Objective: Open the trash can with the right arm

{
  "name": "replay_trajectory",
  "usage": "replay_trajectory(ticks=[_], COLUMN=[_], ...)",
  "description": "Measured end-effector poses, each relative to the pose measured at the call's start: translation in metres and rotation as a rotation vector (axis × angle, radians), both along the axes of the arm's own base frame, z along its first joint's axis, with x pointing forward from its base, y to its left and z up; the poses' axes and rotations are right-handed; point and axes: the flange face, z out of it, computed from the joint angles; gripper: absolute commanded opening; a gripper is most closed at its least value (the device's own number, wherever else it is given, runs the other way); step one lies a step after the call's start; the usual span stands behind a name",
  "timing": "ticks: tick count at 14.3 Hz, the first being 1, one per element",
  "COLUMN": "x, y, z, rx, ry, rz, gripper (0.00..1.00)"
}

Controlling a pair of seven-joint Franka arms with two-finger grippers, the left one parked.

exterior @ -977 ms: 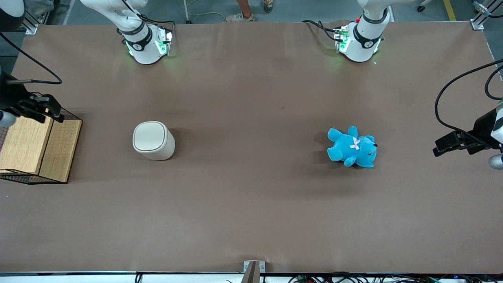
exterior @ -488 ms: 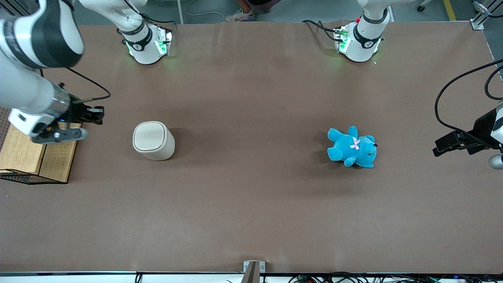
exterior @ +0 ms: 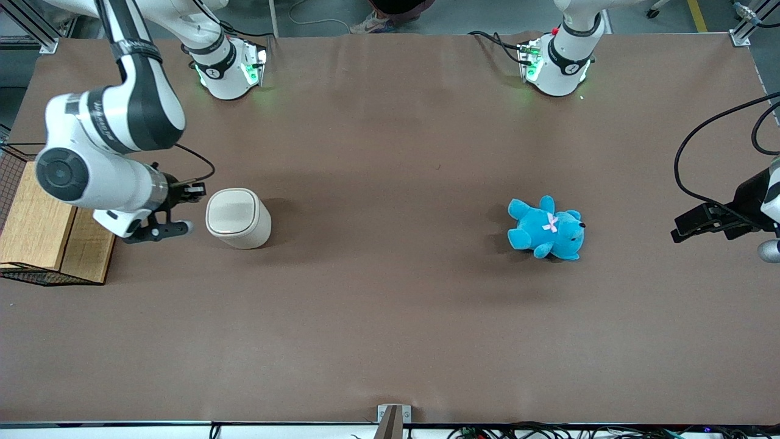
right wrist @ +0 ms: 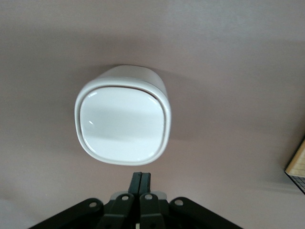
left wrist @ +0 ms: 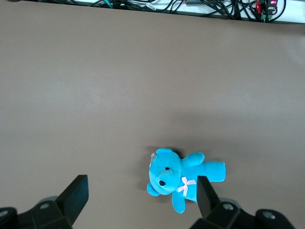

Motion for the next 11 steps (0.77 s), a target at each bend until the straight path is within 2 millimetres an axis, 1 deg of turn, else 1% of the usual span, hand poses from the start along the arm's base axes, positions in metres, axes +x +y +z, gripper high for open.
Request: replay_trajectory(ticks=[2, 4, 6, 9, 11], x=[0.002, 0.005, 0.004, -0.003, -0.003], y=[0.014, 0.021, 0.023, 0.022, 0.022], z=[-0.02, -0.042, -0.064, -0.094, -0.093], rx=[-0.004, -0.005, -0.005, -0.006, -0.005], ry=[0.005, 0.005, 0.004, 0.004, 0.001], rz=[0.011, 0.019, 0.021, 0.02, 0.02], gripper=[0.0, 0.0, 0.0, 0.0, 0.0])
